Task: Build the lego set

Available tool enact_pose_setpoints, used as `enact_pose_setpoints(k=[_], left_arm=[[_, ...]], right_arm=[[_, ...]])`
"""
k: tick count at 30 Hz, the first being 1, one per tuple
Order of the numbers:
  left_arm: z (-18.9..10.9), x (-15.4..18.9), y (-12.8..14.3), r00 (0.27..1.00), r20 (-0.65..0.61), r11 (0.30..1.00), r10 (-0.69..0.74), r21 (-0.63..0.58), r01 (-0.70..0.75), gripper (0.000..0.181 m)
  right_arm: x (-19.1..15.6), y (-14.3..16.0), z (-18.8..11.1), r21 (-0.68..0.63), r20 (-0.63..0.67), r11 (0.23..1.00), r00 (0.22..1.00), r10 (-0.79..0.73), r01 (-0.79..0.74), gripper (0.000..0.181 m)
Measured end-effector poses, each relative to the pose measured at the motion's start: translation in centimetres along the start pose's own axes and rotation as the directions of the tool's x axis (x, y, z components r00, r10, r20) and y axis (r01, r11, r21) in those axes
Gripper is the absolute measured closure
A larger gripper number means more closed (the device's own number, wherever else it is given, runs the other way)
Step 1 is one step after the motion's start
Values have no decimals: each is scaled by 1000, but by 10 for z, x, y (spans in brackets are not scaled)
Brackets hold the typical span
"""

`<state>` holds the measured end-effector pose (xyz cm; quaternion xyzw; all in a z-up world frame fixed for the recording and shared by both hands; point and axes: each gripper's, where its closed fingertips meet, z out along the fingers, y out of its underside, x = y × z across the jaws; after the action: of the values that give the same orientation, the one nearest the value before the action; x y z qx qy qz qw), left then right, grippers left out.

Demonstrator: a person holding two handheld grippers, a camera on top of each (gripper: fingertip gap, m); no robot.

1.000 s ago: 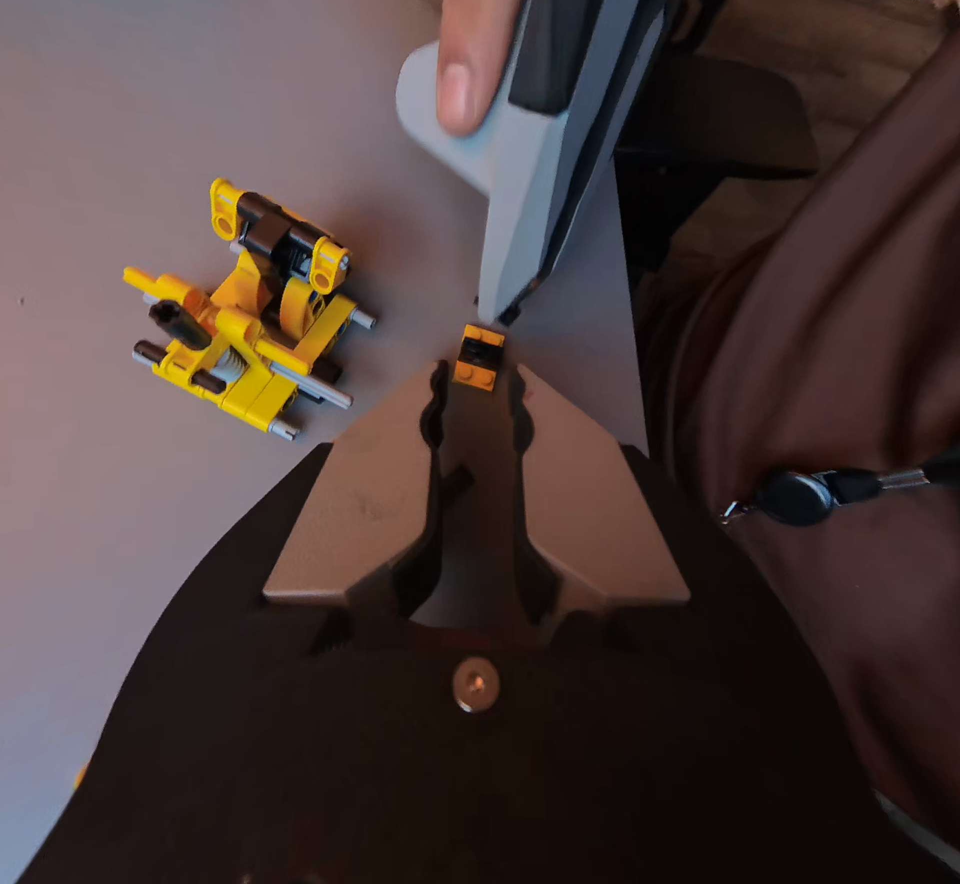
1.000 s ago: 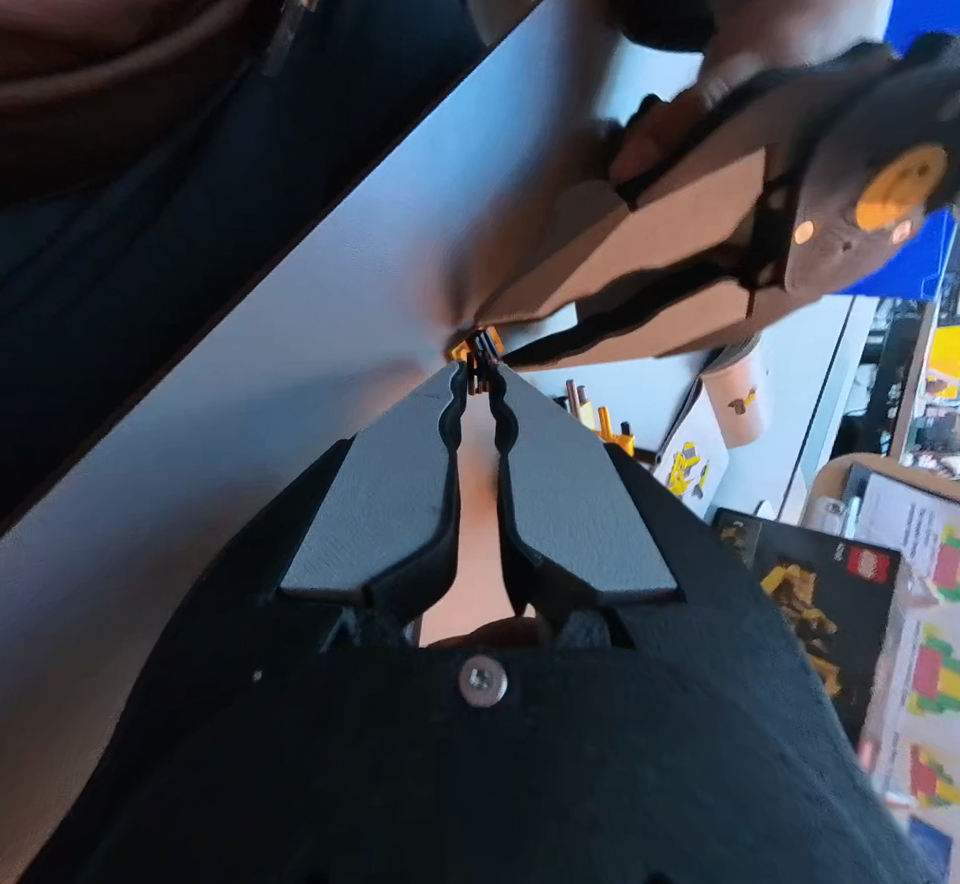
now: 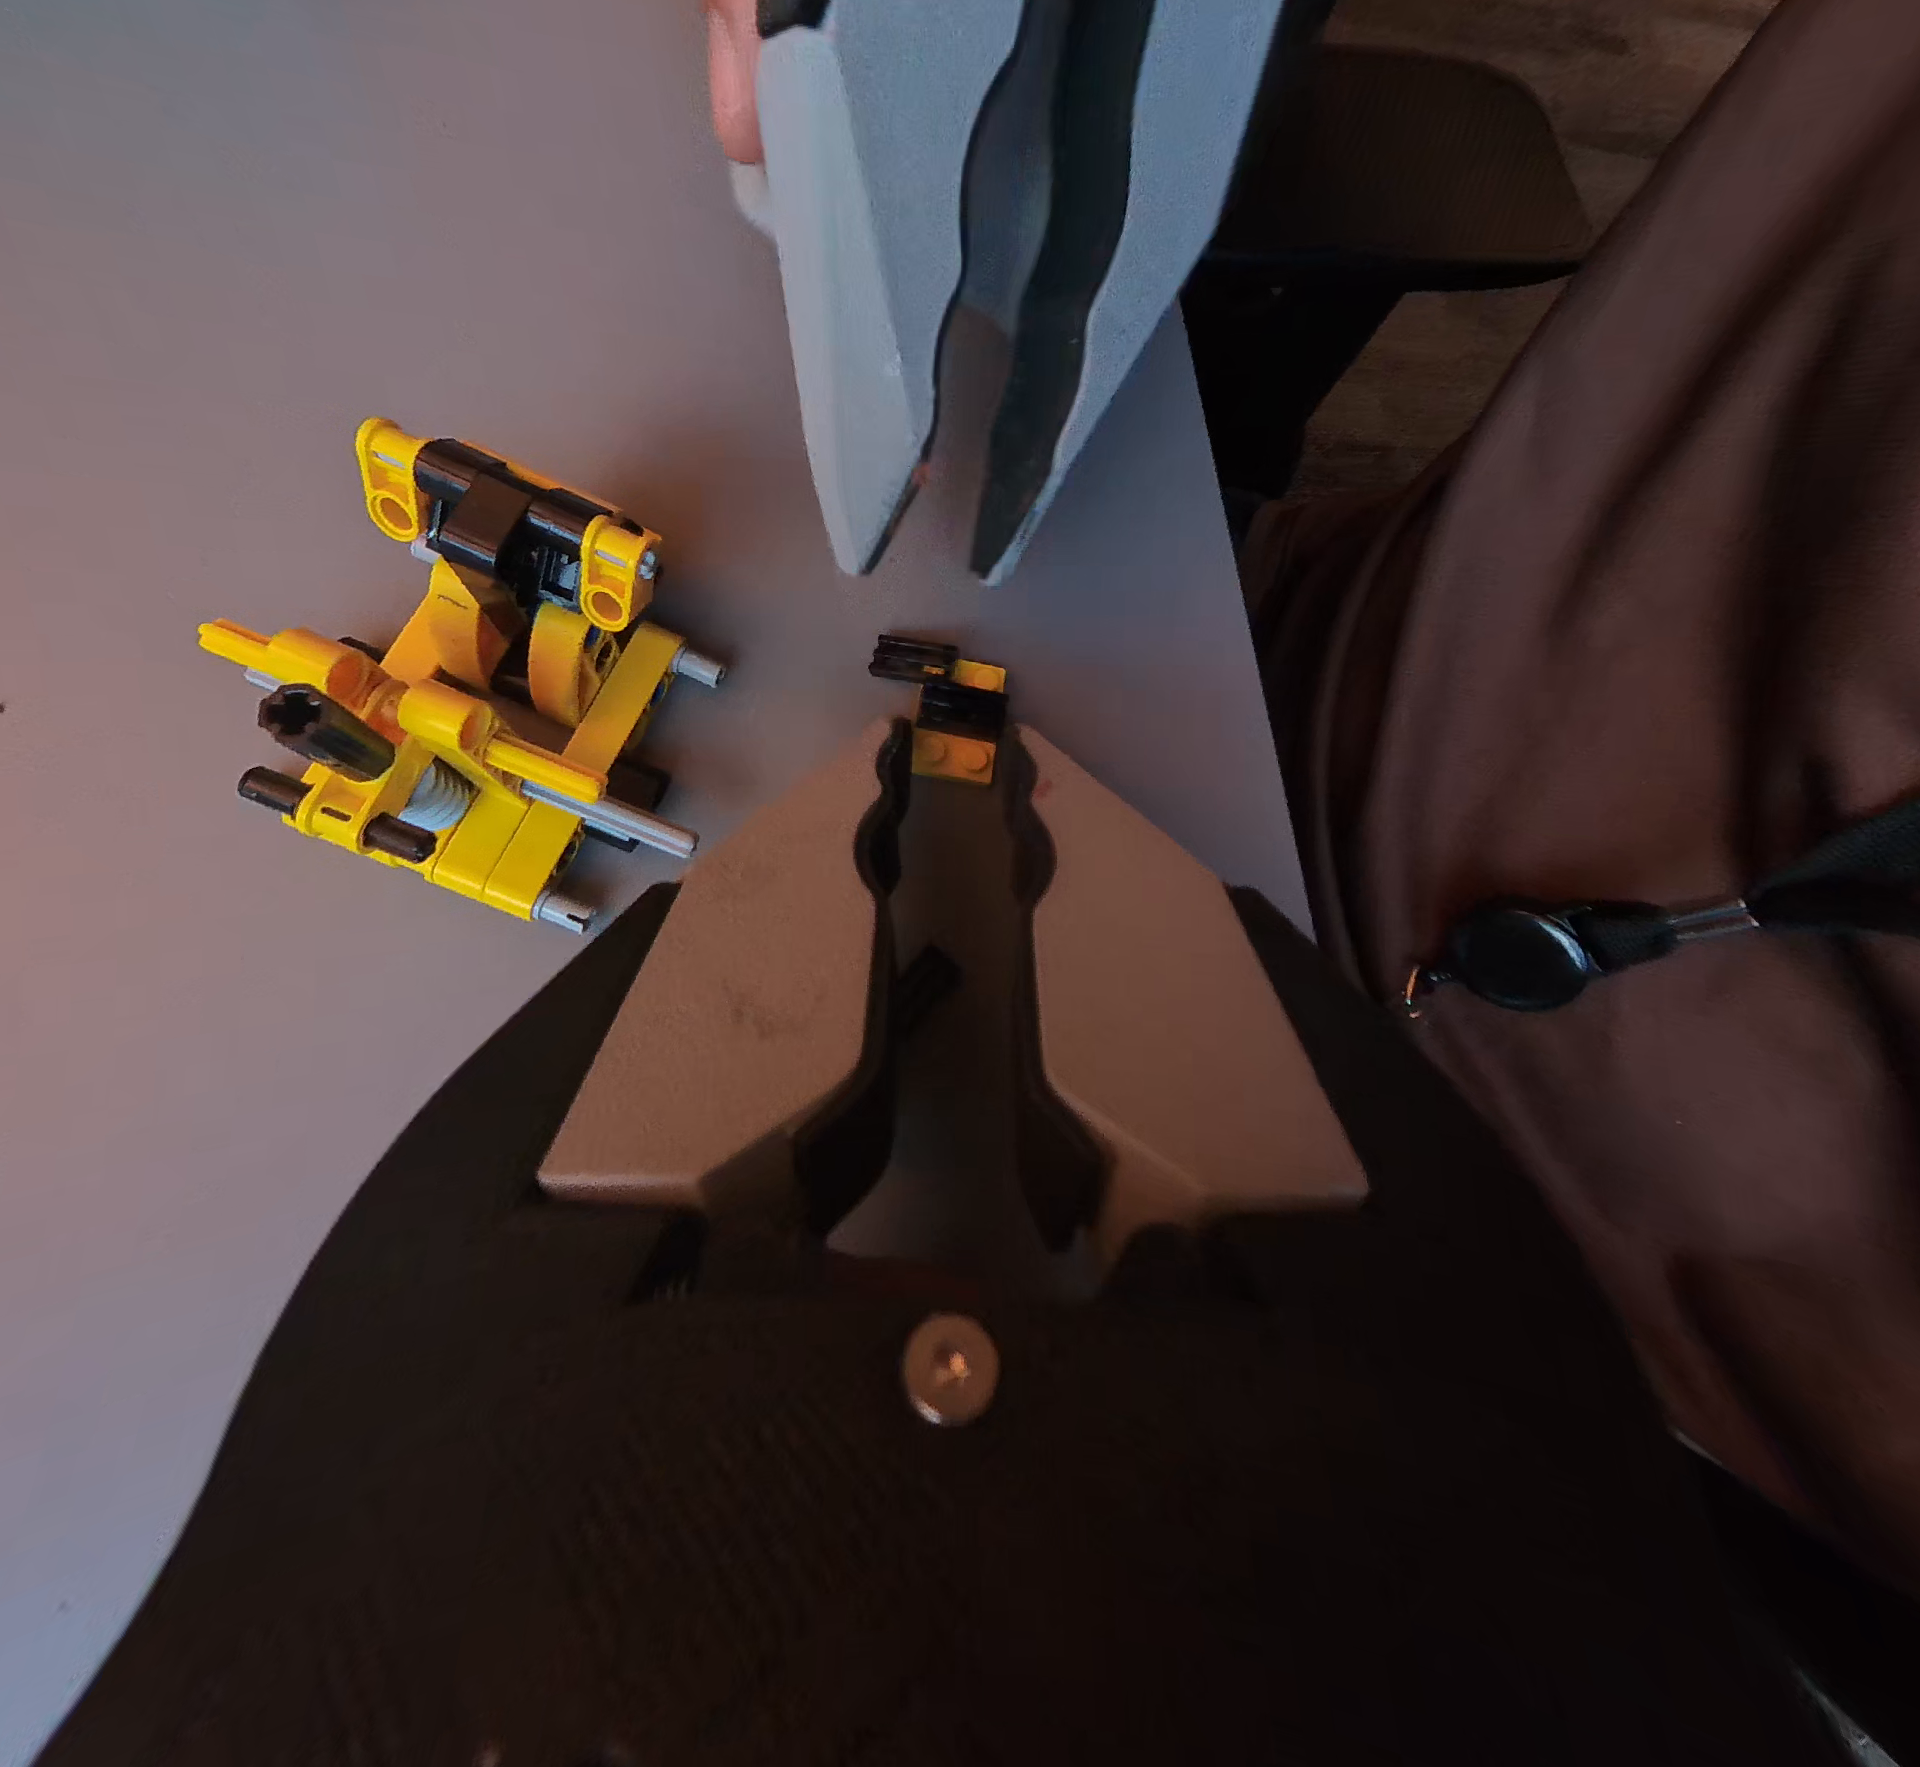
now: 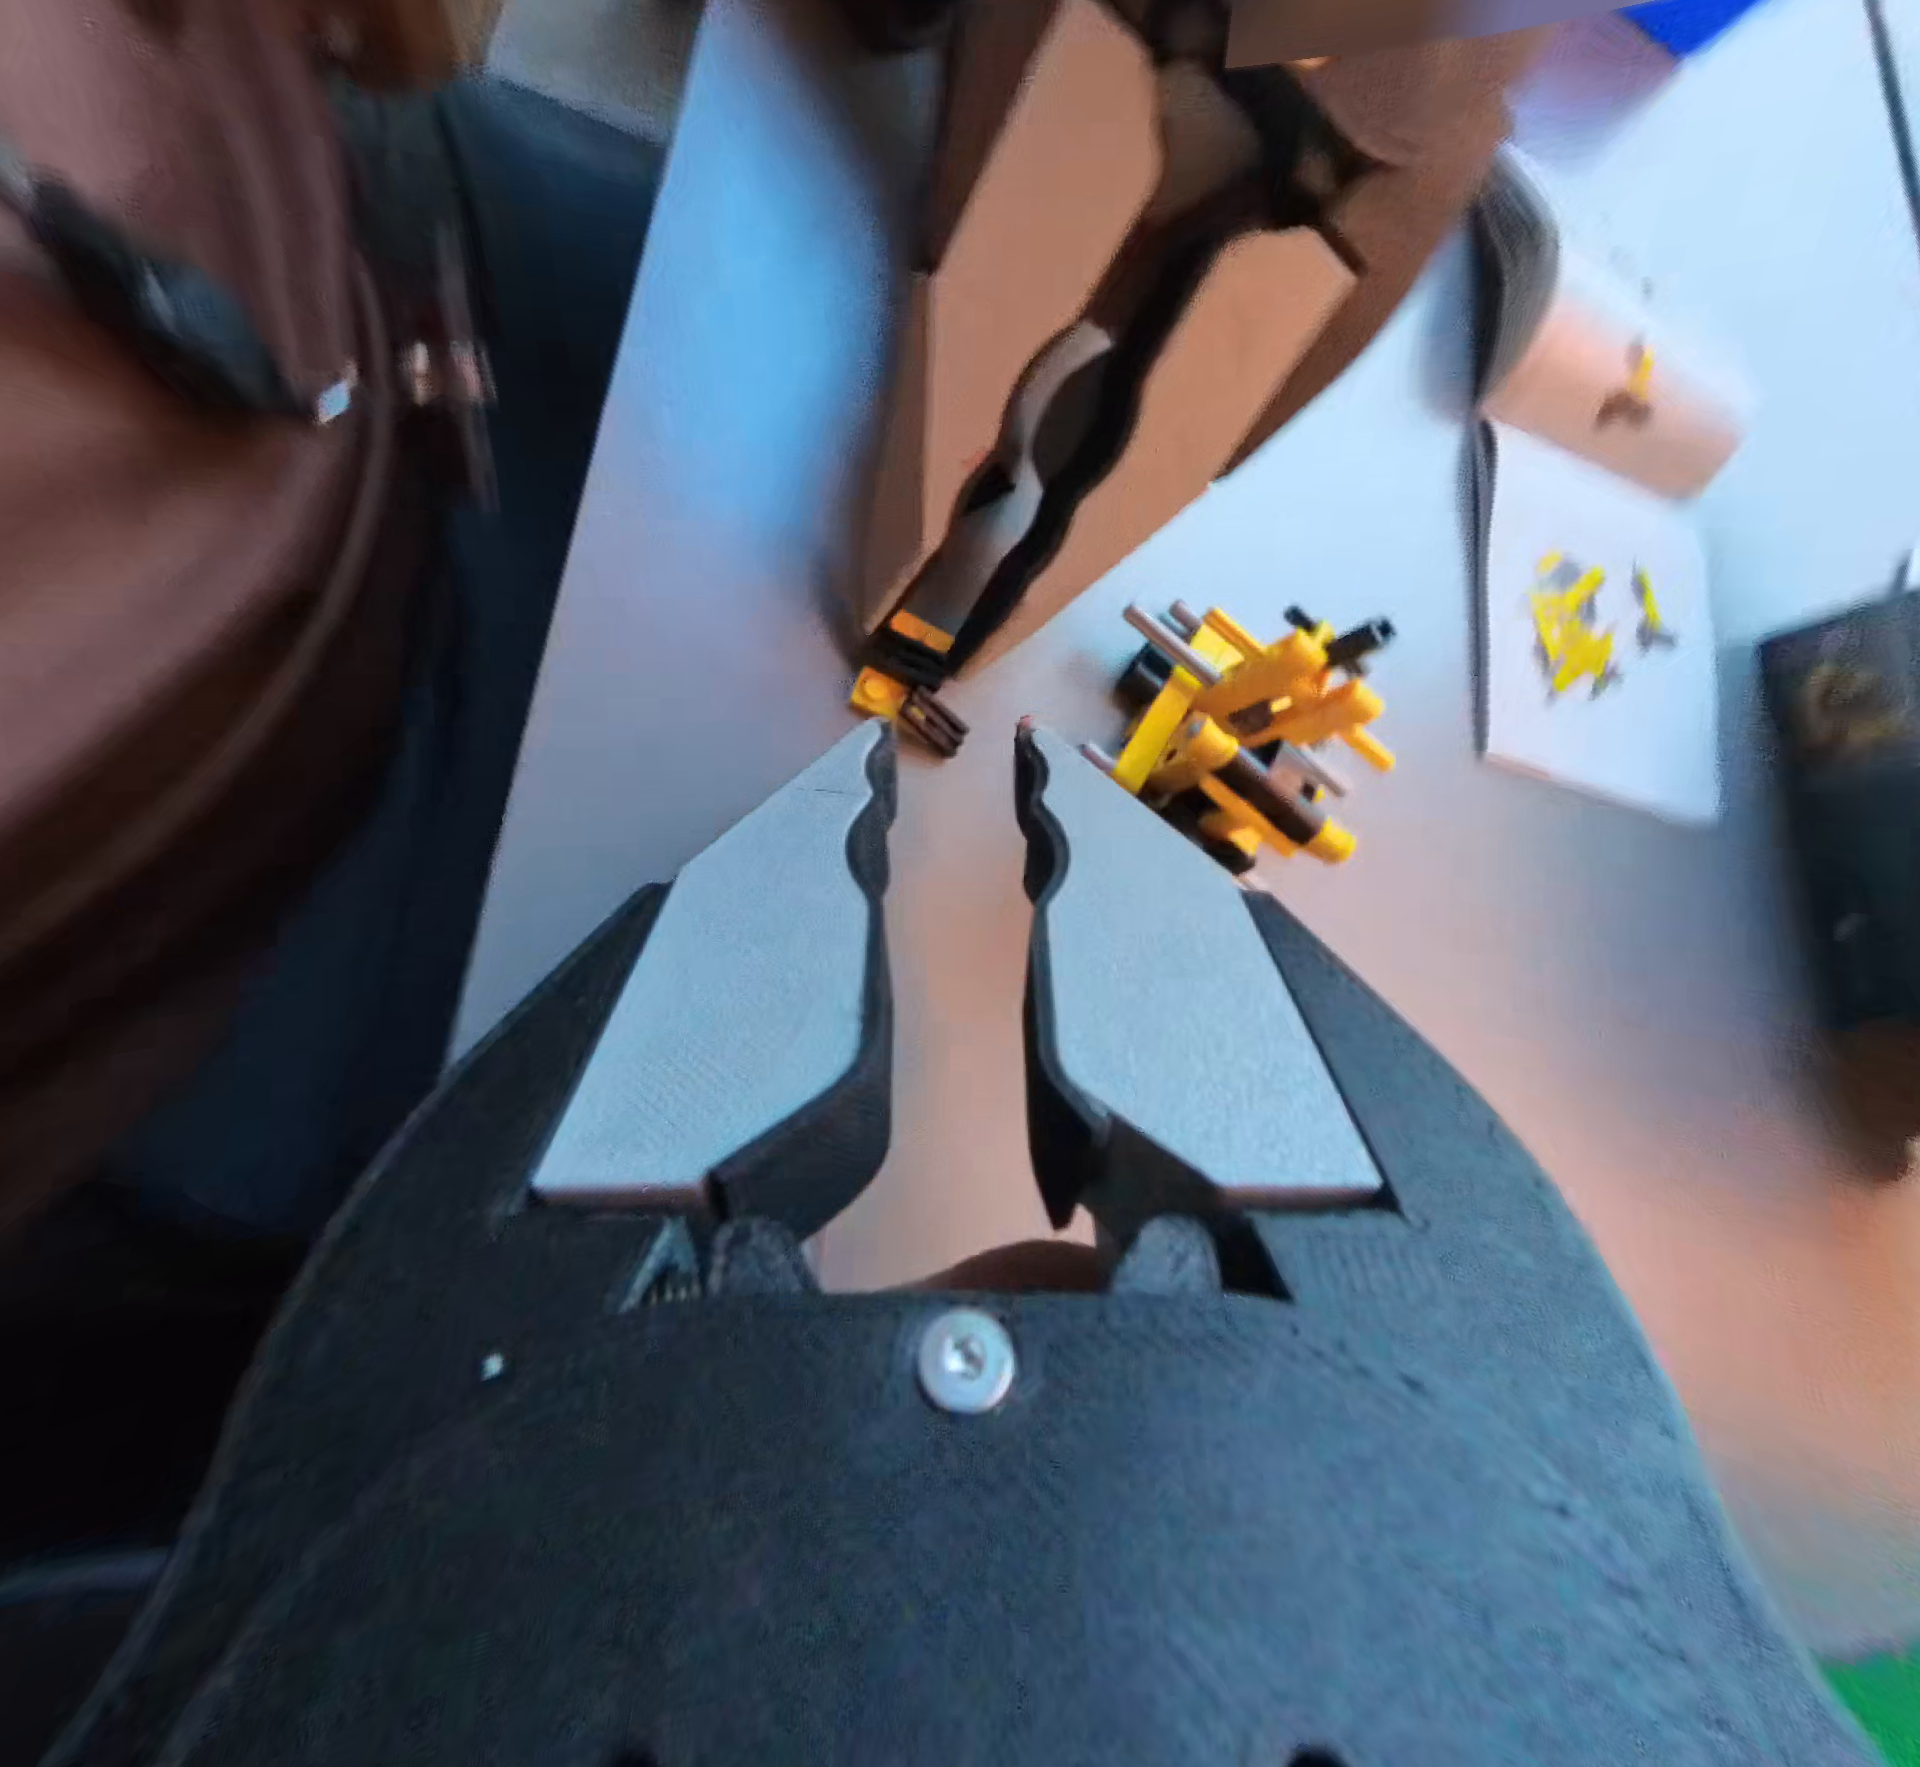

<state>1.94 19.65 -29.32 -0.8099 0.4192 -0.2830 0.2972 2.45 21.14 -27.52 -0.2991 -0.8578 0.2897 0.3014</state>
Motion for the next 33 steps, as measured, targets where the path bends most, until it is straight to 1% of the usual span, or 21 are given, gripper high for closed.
enact_pose_setpoints(k=[1, 2, 3, 4, 6, 8, 10, 12, 17, 19, 22, 29, 33], left_arm=[[0, 0, 0, 1000, 6, 1000, -5, 2, 5, 167], [0, 0, 0, 1000, 13, 1000, -4, 2, 4, 167], [0, 0, 0, 1000, 20, 1000, -1, 2, 1, 167], [0, 0, 0, 1000, 24, 1000, 1, 2, -1, 167], [0, 0, 0, 1000, 23, 1000, -10, 4, 10, 167], [0, 0, 0, 1000, 21, 1000, -15, 5, 15, 167], [0, 0, 0, 1000, 26, 1000, -9, 5, 9, 167], [0, 0, 0, 1000, 26, 1000, -8, 4, 8, 167], [0, 0, 0, 1000, 23, 1000, -11, 4, 11, 167], [0, 0, 0, 1000, 25, 1000, -9, 4, 9, 168], [0, 1, 1, 1000, 20, 1000, -7, 3, 7, 168], [0, 2, 1, 1000, 22, 1000, -5, 2, 5, 167], [-1, 2, 1, 1000, 24, 1000, -2, 2, 2, 167]], right_arm=[[2, -2, -1, 25, -23, 994, 994, 106, -105, 164], [0, -4, -2, 53, -26, 980, 981, 192, -191, 160], [-2, -6, -1, 74, -22, 964, 966, 259, -257, 160], [-2, -5, 0, 79, -37, 948, 949, 312, -308, 164], [-6, -1, 5, 49, -49, 931, 930, 365, -363, 160], [-3, 7, 10, 9, -95, 922, 918, 386, -387, 160], [1, 9, 12, 4, -107, 913, 907, 406, -408, 159], [1, 8, 12, 13, -75, 891, 888, 453, -454, 158], [-8, 6, 16, -16, 94, 811, 807, 583, -584, 158], [-7, 6, 16, -16, 108, 798, 793, 600, -602, 159], [-4, 9, 16, -16, 79, 805, 801, 593, -594, 161], [-6, 5, 20, -22, 86, 806, 802, 591, -591, 168], [-5, 5, 20, -23, 87, 813, 809, 581, -582, 169]])
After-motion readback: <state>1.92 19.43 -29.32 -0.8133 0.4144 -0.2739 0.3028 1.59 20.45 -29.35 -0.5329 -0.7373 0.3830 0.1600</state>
